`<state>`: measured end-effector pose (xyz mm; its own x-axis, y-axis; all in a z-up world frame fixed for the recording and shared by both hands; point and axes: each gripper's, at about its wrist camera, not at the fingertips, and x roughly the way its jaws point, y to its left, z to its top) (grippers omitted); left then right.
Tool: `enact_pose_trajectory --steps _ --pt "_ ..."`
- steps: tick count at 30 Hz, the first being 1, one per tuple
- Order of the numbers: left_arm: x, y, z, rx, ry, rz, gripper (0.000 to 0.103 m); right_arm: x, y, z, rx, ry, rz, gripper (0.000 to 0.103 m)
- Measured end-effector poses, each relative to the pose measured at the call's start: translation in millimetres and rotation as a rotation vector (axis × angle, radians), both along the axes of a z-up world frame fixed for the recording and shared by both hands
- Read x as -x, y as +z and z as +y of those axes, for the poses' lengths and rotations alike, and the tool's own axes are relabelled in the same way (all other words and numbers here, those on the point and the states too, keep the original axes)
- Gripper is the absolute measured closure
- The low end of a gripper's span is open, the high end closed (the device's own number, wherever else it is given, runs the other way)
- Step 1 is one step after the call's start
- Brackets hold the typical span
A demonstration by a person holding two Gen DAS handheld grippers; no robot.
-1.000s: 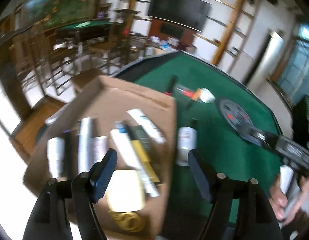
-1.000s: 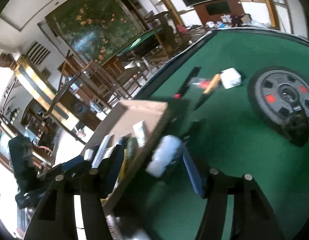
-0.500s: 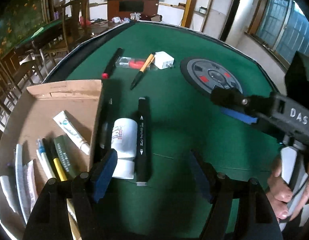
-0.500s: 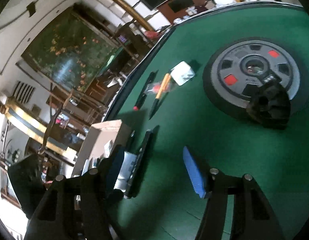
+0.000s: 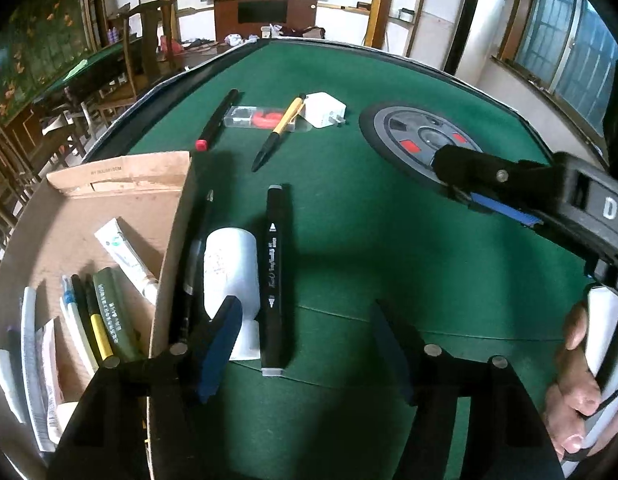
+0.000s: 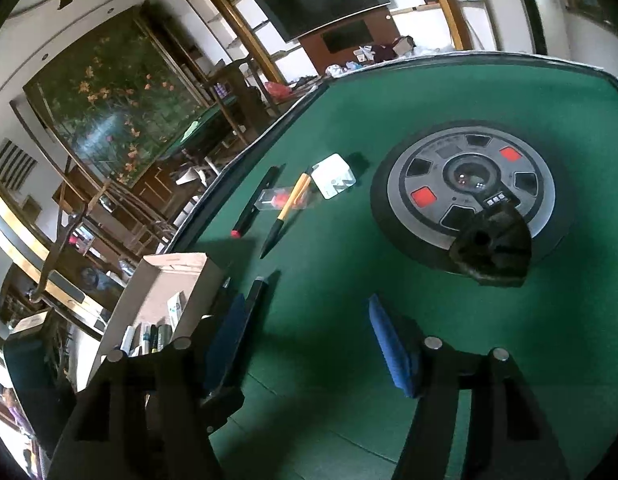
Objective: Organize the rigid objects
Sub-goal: 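Grasp the black marker with the left tool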
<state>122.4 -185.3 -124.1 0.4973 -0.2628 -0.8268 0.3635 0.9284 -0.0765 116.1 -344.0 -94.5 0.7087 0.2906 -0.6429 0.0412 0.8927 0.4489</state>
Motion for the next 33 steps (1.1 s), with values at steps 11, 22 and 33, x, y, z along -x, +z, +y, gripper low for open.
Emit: enact_pose_trajectory --steps 11,22,33 --pt "-5.1 2.5 -1.3 0.028 -0.012 0.032 0.043 3.0 1.6 -7.7 -0.042 -0.013 -0.007 0.039" --pt "-38.0 -26.7 -9.5 -0.033 0.021 0.109 0.073 3.7 2.4 -10.1 -0.056 -0.029 -0.001 0.039" --pt "18.0 -27.1 1.9 -0.051 0.02 0.048 0.088 -7.0 33.9 -61.6 0.051 -0.1 0.012 0.022"
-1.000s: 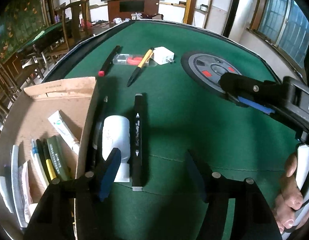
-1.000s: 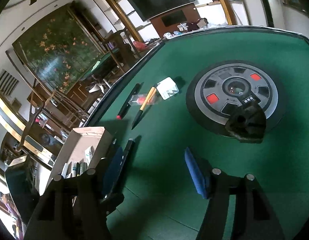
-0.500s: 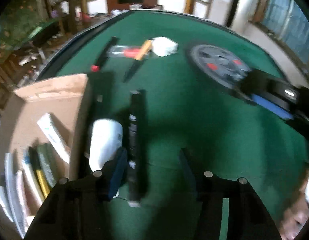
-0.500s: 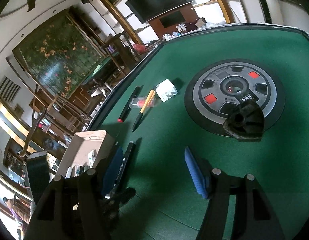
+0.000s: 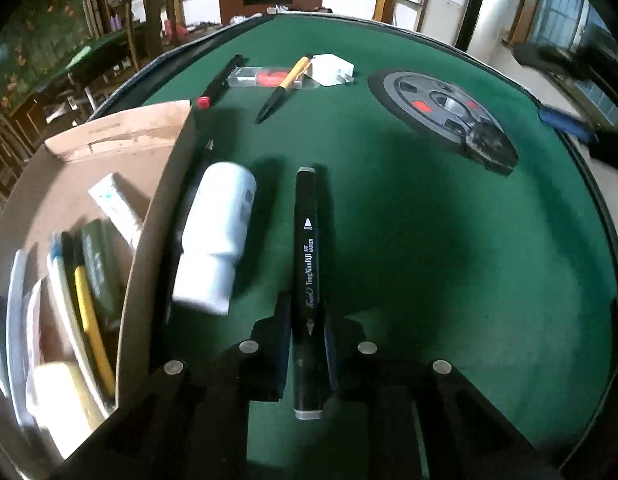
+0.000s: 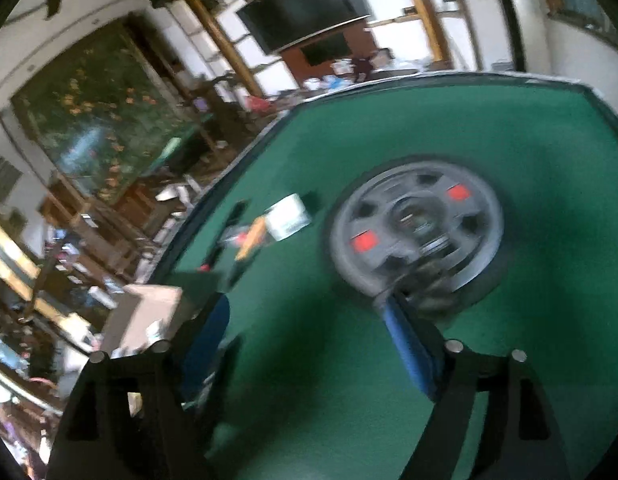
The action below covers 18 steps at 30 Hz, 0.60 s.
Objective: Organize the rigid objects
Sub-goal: 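Grasp the black marker with the left tool, then grasp the black plastic part on the grey disc with the right tool while the left tool holds the marker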
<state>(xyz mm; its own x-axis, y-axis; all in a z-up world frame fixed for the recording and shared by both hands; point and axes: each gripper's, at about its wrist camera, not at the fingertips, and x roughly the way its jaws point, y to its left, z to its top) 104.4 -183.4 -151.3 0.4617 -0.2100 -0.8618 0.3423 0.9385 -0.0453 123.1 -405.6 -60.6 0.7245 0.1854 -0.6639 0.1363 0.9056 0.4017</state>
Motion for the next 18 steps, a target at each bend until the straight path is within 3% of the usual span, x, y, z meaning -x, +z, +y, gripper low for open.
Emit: enact_pose_trajectory --steps 3,9,14,18 --pt "1.2 0.0 4.7 0.028 0.018 0.008 0.088 -17.8 -3.4 -22.8 0.026 -0.048 0.032 0.019" --pt "4.6 -0.1 10.3 0.028 0.005 0.021 0.088 -32.2 -49.6 -46.6 0.088 -0.113 0.125 0.019" --pt "3.5 -1.1 5.4 0.004 0.001 -0.003 0.088 -40.7 -76.3 -34.0 0.066 -0.044 0.199 0.019" --pt "2.9 -0.9 3.3 -0.01 -0.001 -0.007 0.088 -45.0 -81.9 -16.8 0.191 -0.069 0.22 0.019"
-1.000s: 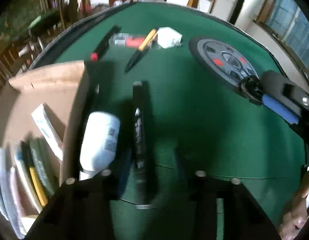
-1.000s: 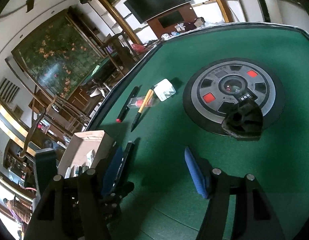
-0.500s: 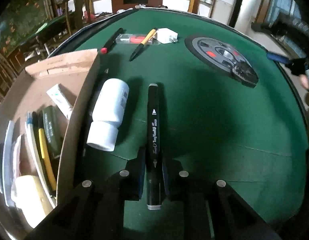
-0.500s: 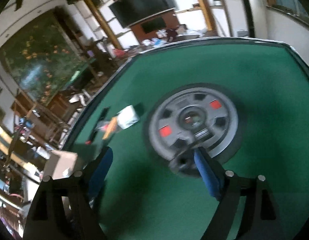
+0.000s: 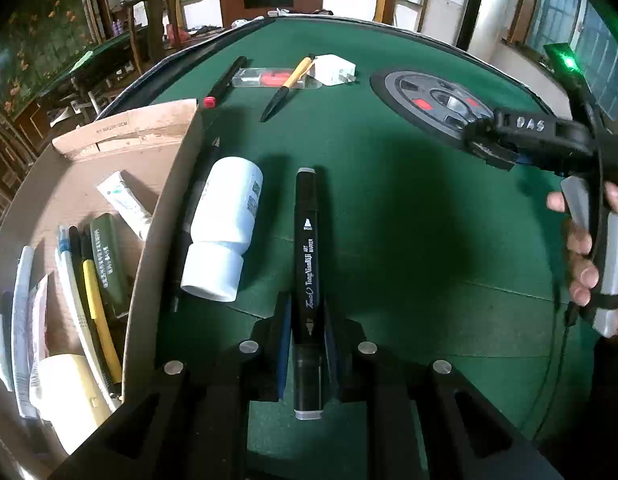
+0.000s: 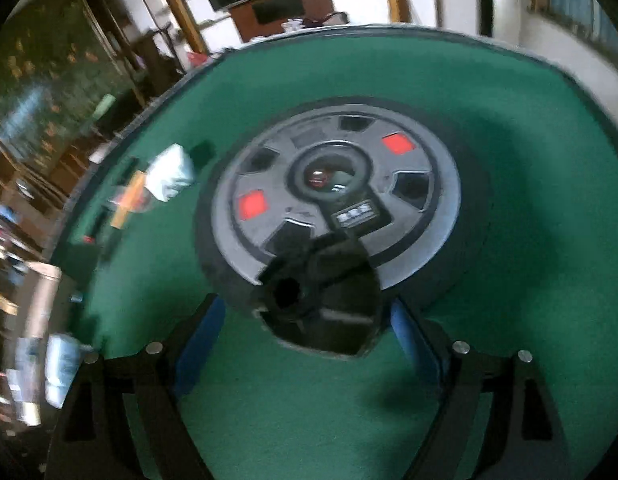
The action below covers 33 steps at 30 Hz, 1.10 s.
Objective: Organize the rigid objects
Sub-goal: 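Grasp the black plastic part on the grey disc with the right tool while the left tool holds the marker, then carry the black part and black marker into the tray and open both tools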
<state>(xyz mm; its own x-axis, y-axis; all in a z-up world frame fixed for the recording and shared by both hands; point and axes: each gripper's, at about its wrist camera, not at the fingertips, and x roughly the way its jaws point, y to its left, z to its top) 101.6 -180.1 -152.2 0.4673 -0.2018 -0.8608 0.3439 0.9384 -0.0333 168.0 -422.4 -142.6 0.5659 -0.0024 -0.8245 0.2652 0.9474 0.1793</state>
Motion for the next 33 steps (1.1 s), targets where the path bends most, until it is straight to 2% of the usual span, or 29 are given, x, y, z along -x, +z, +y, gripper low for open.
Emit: enact_pose_trajectory --steps 3,4,7,9,11,12,14,16,21,26,33 --pt "0.2 0.9 4.6 0.023 0.011 0.011 0.089 0.6 -2.7 6.7 0.079 -0.004 0.014 0.034" --pt "0.4 1.2 7.5 0.045 0.016 0.021 0.089 0.8 -2.6 7.5 0.093 -0.005 0.018 0.034" --pt "0.6 2.4 14.6 0.105 0.024 0.054 0.089 1.9 -2.2 3.6 0.075 -0.015 0.03 0.035" --pt "3.0 7.1 22.1 0.169 0.032 0.074 0.089 7.0 3.8 0.9 0.061 -0.032 0.027 0.044" --pt "6.4 14.3 27.0 0.207 0.04 0.076 0.089 14.7 12.3 -2.1 -0.054 -0.015 -0.001 0.044" --pt "8.0 17.8 28.4 0.214 0.043 0.071 0.089 16.6 14.4 -0.9 -0.07 -0.01 -0.005 0.044" --pt "10.2 24.7 31.4 0.228 0.053 0.064 0.089 14.7 11.4 4.9 -0.036 -0.017 0.024 0.044" --pt "12.1 31.1 35.1 0.25 0.06 0.06 0.089 13.8 7.2 7.7 -0.055 -0.006 0.042 0.044" --pt "16.3 45.7 48.7 0.311 0.08 0.07 0.089 19.0 19.0 11.3 -0.124 0.019 -0.021 0.044" --pt "20.2 65.5 74.2 0.371 0.116 0.048 0.089 25.6 30.1 23.7 -0.281 0.105 -0.096 0.044" --pt "21.8 83.6 131.7 0.414 0.227 -0.001 0.089 40.2 52.9 91.7 -0.358 0.316 -0.157 0.044"
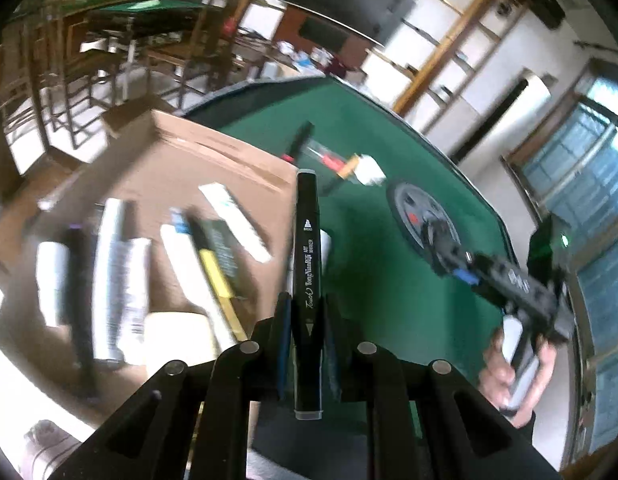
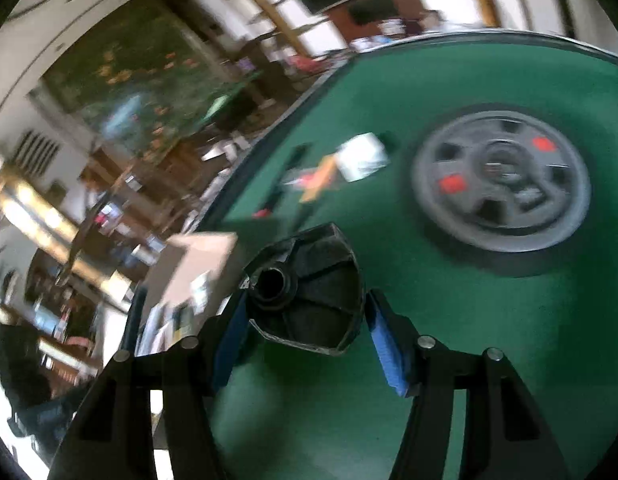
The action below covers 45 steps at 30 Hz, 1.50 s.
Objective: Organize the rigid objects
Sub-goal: 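Carry the black part and black marker into the tray and open both tools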
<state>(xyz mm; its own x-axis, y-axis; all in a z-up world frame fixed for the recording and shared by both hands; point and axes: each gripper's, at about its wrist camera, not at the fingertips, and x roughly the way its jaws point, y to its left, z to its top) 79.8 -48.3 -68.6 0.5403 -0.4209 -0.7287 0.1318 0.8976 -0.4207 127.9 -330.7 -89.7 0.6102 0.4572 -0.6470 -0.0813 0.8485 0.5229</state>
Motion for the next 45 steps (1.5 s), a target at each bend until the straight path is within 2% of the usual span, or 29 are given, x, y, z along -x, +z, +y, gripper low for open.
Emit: enact_pose_trajectory --steps 5,8,11,15,17,22,30,33,37,39,41,45 --pt "-10.6 -0.5 41.2 0.004 0.087 -0.002 0.089 9.8 11.0 47.3 -0.071 0.16 -0.022 0.044" --pt "-28.5 -3.3 55.9 -0.017 0.115 0.002 0.089 8.0 15.6 75.4 -0.103 0.218 -0.012 0.043" --pt "-53.1 -11.3 59.4 -0.048 0.12 0.017 0.089 -0.3 16.5 108.8 -0.086 0.242 -0.007 0.043" --pt "-82.7 -30.1 62.6 -0.071 0.131 0.061 0.089 -18.7 2.9 153.4 -0.078 0.26 0.032 0.043" --pt "-94.4 -39.3 61.4 -0.112 0.14 0.067 0.089 -28.2 -5.5 176.4 -0.028 0.249 0.026 0.043" --pt "-107.3 -62.4 59.8 -0.155 0.141 0.096 0.088 -34.0 -26.1 198.5 0.052 0.256 0.013 0.043" --pt "-108.5 -68.9 60.0 -0.17 0.133 0.115 0.088 -32.2 -31.9 198.0 0.053 0.285 -0.041 0.042" --pt "-108.7 -71.0 64.0 -0.162 0.144 0.124 0.078 -33.3 -30.5 194.7 0.011 0.282 -0.048 0.038" --pt "-107.3 -68.1 68.3 -0.131 0.146 0.122 0.06 -27.8 -24.1 186.6 -0.031 0.279 -0.068 0.031" --pt "-105.1 -63.5 68.4 -0.127 0.145 0.11 0.053 -26.4 -20.6 183.9 -0.038 0.272 -0.079 0.03" --pt "-100.7 -57.2 68.2 -0.125 0.144 0.085 0.042 -27.2 -17.0 178.0 -0.058 0.262 -0.078 0.03" --pt "-81.4 -38.3 63.5 -0.156 0.177 0.023 0.04 -28.9 -1.9 155.6 -0.113 0.229 -0.035 0.029"
